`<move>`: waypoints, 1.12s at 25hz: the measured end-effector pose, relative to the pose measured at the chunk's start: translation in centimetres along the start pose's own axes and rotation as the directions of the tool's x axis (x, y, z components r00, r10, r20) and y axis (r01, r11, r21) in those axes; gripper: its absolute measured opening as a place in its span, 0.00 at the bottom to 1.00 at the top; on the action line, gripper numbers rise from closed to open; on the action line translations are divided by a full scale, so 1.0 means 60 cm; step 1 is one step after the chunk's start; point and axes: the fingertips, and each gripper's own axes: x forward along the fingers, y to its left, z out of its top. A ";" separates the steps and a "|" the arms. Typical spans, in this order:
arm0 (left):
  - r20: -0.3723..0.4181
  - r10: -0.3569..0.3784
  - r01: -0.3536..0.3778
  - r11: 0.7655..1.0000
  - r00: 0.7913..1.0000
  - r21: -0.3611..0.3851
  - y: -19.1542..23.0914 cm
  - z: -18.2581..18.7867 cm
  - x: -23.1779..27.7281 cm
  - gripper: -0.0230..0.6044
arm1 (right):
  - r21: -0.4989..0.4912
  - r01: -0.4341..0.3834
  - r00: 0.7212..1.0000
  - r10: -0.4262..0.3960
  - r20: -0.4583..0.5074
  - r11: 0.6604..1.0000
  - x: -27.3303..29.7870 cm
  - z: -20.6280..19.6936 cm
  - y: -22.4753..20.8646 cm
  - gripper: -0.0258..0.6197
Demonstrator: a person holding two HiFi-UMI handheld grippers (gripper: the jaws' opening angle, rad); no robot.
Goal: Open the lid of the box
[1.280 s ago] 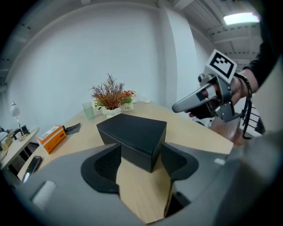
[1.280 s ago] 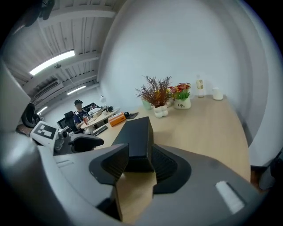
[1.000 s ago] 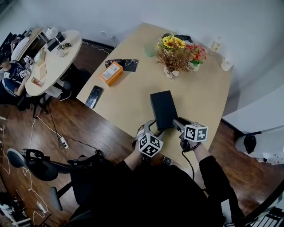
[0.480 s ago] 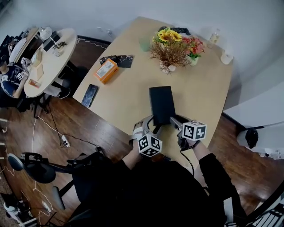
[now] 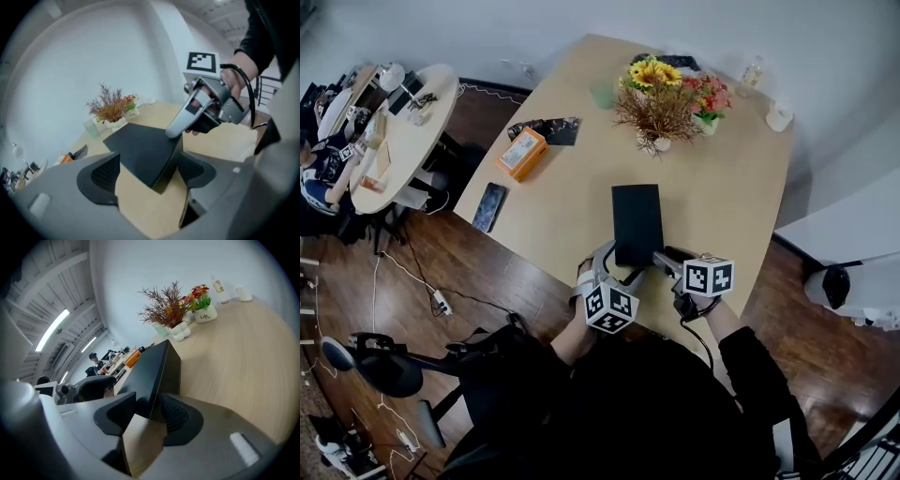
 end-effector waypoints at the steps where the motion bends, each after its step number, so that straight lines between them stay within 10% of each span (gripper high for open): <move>1: -0.020 -0.016 0.015 1.000 1.000 -0.022 0.005 -0.015 0.007 0.65 | 0.001 -0.002 1.000 0.002 -0.001 1.000 -0.001 -0.001 0.000 0.30; 18: 0.026 -0.058 0.057 0.998 0.998 0.018 0.009 -0.036 0.037 0.66 | -0.036 -0.020 0.998 0.018 -0.058 0.999 0.004 -0.002 0.004 0.28; 24: -0.029 -0.101 0.093 0.976 0.994 -0.198 0.004 -0.058 0.033 0.61 | -0.020 -0.014 0.999 0.013 -0.049 1.000 0.005 -0.003 0.005 0.28; 28: -0.041 -0.048 0.045 0.996 0.998 -0.078 0.003 -0.058 0.027 0.53 | -0.047 -0.004 0.998 0.001 -0.056 0.999 0.005 -0.001 0.007 0.28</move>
